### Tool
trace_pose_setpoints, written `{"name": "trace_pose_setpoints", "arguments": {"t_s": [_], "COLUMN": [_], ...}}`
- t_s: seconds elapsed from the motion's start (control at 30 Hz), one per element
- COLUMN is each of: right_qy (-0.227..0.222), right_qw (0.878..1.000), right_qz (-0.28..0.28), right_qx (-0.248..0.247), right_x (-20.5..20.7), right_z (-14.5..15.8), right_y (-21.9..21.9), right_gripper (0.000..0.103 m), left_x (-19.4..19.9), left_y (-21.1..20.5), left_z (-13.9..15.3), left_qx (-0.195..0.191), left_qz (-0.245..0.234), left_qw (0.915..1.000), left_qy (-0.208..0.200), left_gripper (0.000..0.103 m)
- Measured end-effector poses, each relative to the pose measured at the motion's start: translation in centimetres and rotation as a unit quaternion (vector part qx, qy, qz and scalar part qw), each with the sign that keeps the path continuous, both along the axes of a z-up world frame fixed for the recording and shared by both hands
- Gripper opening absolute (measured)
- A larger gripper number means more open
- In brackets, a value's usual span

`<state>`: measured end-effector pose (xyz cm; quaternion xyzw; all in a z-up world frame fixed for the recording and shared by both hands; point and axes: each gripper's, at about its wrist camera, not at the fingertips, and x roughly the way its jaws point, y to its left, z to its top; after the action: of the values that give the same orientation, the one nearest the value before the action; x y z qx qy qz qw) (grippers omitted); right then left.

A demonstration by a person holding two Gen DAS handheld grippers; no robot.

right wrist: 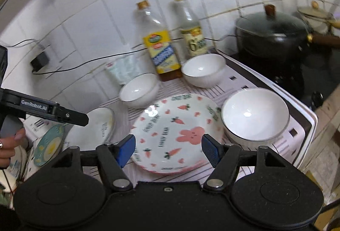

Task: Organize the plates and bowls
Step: 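Grip the rim of the pink bunny plate with the right tool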

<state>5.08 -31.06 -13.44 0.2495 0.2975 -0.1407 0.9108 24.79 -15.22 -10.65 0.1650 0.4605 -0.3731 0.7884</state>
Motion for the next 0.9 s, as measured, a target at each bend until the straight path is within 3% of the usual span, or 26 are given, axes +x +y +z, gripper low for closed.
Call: {"name": "trace_pose_setpoints", "arguments": {"t_s": [0.13, 0.23, 0.37, 0.5, 0.57, 0.63, 0.77, 0.9], "right_qy": [0.009, 0.021, 0.004, -0.015, -0.025, -0.026, -0.020, -0.017], "right_qw": [0.998, 0.996, 0.995, 0.996, 0.996, 0.996, 0.996, 0.996], "right_qz": [-0.044, -0.057, -0.058, -0.051, -0.048, -0.044, -0.046, -0.041], "right_qx": [0.044, 0.058, 0.083, 0.075, 0.075, 0.073, 0.073, 0.074], "right_x": [0.4, 1.0, 1.6, 2.3, 2.8, 2.8, 2.9, 3.0], "right_z": [-4.2, -6.7, -9.0, -10.4, -10.7, -10.8, -10.9, -11.0], "right_y": [-2.0, -3.0, -3.8, -4.0, -4.2, -4.3, -4.8, -5.0], "right_gripper": [0.073, 0.073, 0.069, 0.056, 0.048, 0.033, 0.025, 0.024], "left_x": [0.2, 0.5, 0.9, 1.3, 1.5, 1.7, 1.7, 1.9], "left_y": [-1.9, -3.2, -4.2, -4.9, -5.1, -5.2, -5.3, -5.4], "left_z": [-3.7, -6.3, -8.7, -10.2, -10.7, -11.0, -11.4, -11.6], "left_qx": [-0.011, -0.004, 0.003, 0.017, 0.018, 0.021, 0.019, 0.014], "left_qz": [0.015, 0.023, 0.034, 0.050, 0.054, 0.059, 0.062, 0.070], "left_qw": [0.9996, 0.9997, 0.9994, 0.9984, 0.9980, 0.9972, 0.9967, 0.9959], "left_qy": [-0.022, -0.011, 0.002, 0.019, 0.028, 0.041, 0.049, 0.054], "left_gripper": [0.086, 0.086, 0.084, 0.082, 0.073, 0.057, 0.036, 0.034]}}
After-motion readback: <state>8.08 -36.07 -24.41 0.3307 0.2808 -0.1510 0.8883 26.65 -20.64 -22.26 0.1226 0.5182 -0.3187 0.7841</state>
